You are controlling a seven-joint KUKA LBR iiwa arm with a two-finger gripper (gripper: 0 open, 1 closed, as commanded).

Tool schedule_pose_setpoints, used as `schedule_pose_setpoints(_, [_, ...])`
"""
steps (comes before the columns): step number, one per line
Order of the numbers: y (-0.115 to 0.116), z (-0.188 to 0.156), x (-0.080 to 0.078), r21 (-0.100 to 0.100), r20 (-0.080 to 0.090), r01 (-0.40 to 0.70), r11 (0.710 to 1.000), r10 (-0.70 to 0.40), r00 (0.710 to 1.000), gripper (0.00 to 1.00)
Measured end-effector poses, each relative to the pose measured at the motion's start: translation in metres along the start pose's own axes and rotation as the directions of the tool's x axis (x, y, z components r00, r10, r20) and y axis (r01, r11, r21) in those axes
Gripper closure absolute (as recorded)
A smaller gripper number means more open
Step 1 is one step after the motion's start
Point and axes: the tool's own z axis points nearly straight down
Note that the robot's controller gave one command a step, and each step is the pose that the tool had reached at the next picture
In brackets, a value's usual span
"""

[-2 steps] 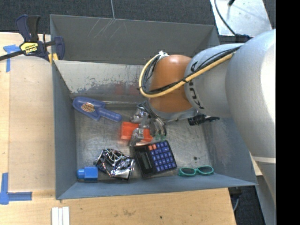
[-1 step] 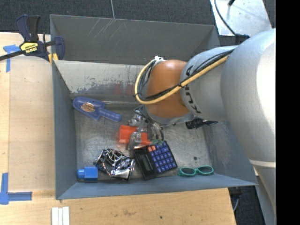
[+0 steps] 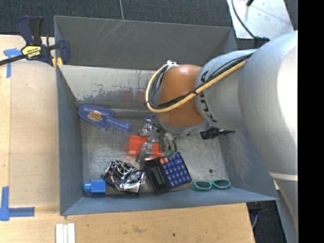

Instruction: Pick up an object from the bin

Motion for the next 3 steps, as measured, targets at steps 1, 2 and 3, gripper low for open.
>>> schedule_pose_setpoints(1, [0.0000,0.0000,0.0000,0.000,0.000,0.001,1.000,-0.001,1.000,1.00])
schedule_pose_setpoints(2, [0.0001,0.0000,0.0000,0.000,0.000,0.001,1.000,-0.001,1.000,1.00])
schedule_pose_setpoints(3, [0.0001,0.0000,0.0000,0.000,0.000,0.002,1.000,-0.002,1.000,1.00])
